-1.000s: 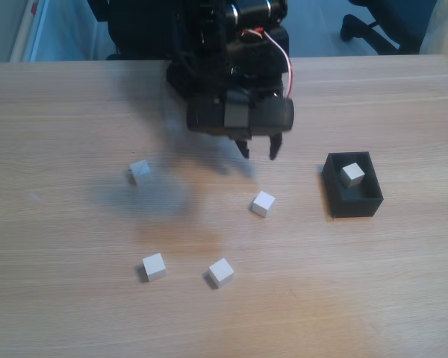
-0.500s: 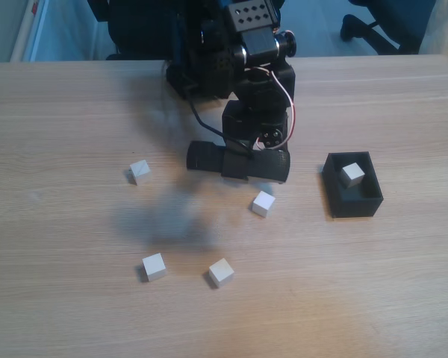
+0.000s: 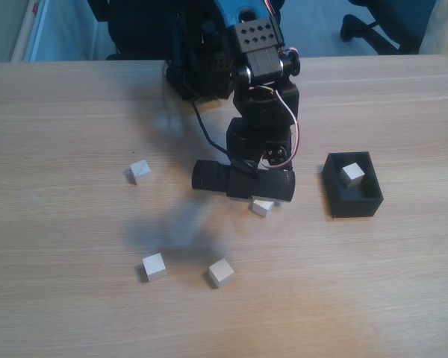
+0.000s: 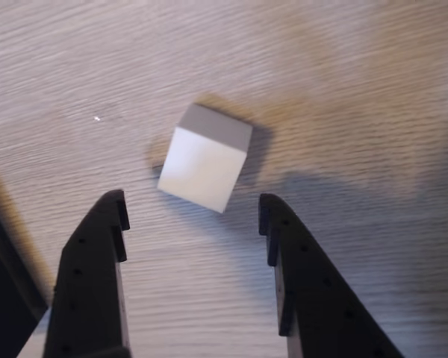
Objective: Pick blocks and place them in the box.
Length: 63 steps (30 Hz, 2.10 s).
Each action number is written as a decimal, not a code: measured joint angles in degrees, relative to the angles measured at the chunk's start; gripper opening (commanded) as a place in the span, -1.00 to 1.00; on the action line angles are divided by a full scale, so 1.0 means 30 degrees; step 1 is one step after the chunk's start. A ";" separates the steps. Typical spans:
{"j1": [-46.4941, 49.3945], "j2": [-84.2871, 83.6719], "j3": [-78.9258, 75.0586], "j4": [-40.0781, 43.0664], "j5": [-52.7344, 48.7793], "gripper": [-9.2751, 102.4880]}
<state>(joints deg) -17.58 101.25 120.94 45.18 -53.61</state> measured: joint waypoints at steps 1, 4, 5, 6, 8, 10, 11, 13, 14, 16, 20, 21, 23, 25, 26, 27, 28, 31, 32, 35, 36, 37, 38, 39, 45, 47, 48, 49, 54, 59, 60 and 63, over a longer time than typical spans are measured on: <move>0.0000 -0.0146 -0.0059 -0.0146 -0.0146 -0.55; 0.0117 -0.0557 -0.0146 -0.0674 -0.0498 -0.54; 0.0176 -0.0674 -0.0176 -0.0791 -0.0615 -0.54; 0.0264 -0.0762 -0.0234 -0.0908 -0.0645 -0.54; 0.0439 -0.0967 -0.0469 -0.1025 -0.0645 -0.59; 0.0469 -0.1201 -0.0615 -0.1055 -0.0645 -0.63; 0.0439 -0.1260 -0.0645 -0.1055 -0.0645 -0.63; 0.0410 -0.1348 -0.0645 -0.1113 -0.0645 -0.63; 0.0439 -0.1348 -0.0645 -0.1113 -0.0645 -0.63; 0.0439 -0.1348 -0.0645 -0.1113 -0.0645 -0.63; 0.0439 -0.1348 -0.0645 -0.1113 -0.0645 -0.70; 0.0439 -0.1348 -0.0645 -0.1113 -0.0645 -0.77; 0.0439 -0.1348 -0.0645 -0.1113 -0.0586 -0.83; 0.0439 -0.1348 -0.0645 -0.1230 -0.0498 -0.83; 0.0410 -0.1348 -0.0645 -0.1230 -0.0498 -0.83; 0.0322 -0.1348 -0.0645 -0.1230 -0.0498 -0.83; 0.0205 -0.1230 -0.0645 -0.1230 -0.0527 -0.83; -0.0234 -0.0322 -0.0645 -0.0879 -0.0527 -0.83; -0.0469 0.0117 -0.0645 -0.0615 -0.0527 -0.83; -0.1553 0.1494 -0.0938 0.0439 -0.0029 -0.83; -0.2021 0.1934 -0.1172 0.0879 0.0176 -0.83; -0.2490 0.2344 -0.1436 0.1230 0.0381 -0.83; -0.2988 0.2695 -0.1758 0.1611 0.0586 -0.83; -0.3516 0.2988 -0.2051 0.1963 0.0850 -0.83; -0.6270 0.3281 -0.4365 0.3311 0.1758 -0.83; -0.6709 0.2988 -0.5010 0.3311 0.1758 -0.83; -0.6885 0.2754 -0.5244 0.3311 0.1758 -0.83; -0.7031 0.2490 -0.5420 0.3311 0.1758 -0.83; -0.7676 0.0996 -0.6768 0.3311 0.1758 -0.83; -0.7852 -0.0439 -0.8174 0.3164 0.1758 -0.80; -0.7852 -0.0645 -0.8320 0.3047 0.1758 -0.78; -0.7793 -0.1172 -0.8643 0.2725 0.1523 -0.60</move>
<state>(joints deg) -40.96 97.73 95.01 53.35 -49.04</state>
